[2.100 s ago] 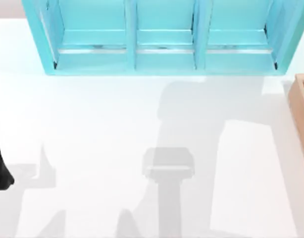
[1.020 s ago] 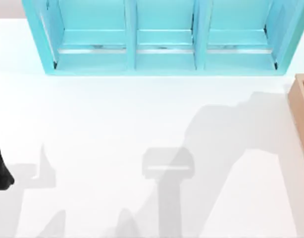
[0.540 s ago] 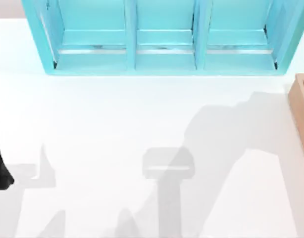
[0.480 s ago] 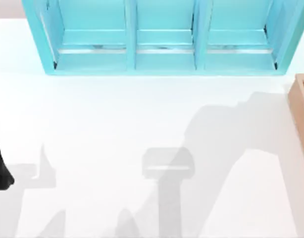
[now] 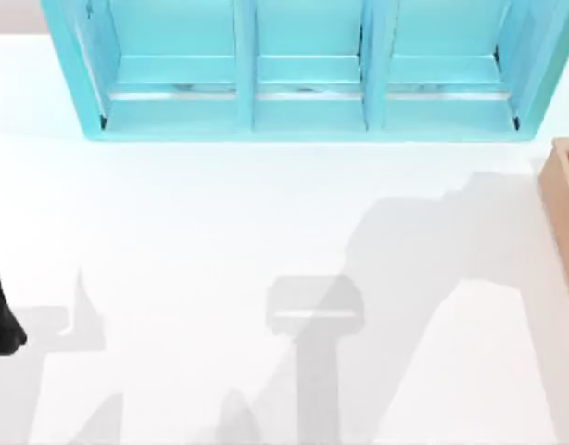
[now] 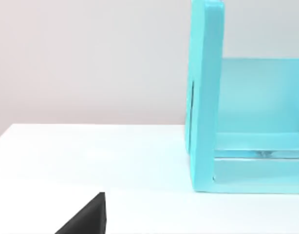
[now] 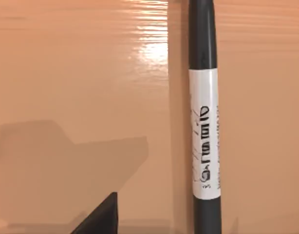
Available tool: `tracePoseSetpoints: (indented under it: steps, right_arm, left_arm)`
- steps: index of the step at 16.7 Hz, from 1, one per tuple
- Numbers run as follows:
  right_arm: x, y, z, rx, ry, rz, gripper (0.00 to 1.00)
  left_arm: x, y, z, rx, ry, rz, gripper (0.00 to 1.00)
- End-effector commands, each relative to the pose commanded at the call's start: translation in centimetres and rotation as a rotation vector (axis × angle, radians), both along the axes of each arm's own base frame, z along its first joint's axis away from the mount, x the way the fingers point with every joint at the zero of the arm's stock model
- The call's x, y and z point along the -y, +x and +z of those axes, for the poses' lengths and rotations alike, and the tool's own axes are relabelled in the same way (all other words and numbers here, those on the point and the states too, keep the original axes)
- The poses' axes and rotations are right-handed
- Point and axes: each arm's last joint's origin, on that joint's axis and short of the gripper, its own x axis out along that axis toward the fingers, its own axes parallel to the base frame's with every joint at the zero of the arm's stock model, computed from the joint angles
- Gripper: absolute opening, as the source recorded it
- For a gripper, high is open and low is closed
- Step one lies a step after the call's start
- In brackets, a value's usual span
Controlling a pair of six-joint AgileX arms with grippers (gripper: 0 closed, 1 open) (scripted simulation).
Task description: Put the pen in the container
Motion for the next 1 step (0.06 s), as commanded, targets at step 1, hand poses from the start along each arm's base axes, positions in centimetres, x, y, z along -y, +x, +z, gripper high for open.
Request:
tracePoseSetpoints:
  steps: [1]
  right_arm:
    - [0.0, 0.0, 0.0, 0.0, 0.0, 0.0, 1.0]
  left_arm:
    - [0.0, 0.0, 0.0, 0.0, 0.0, 0.0, 1.0]
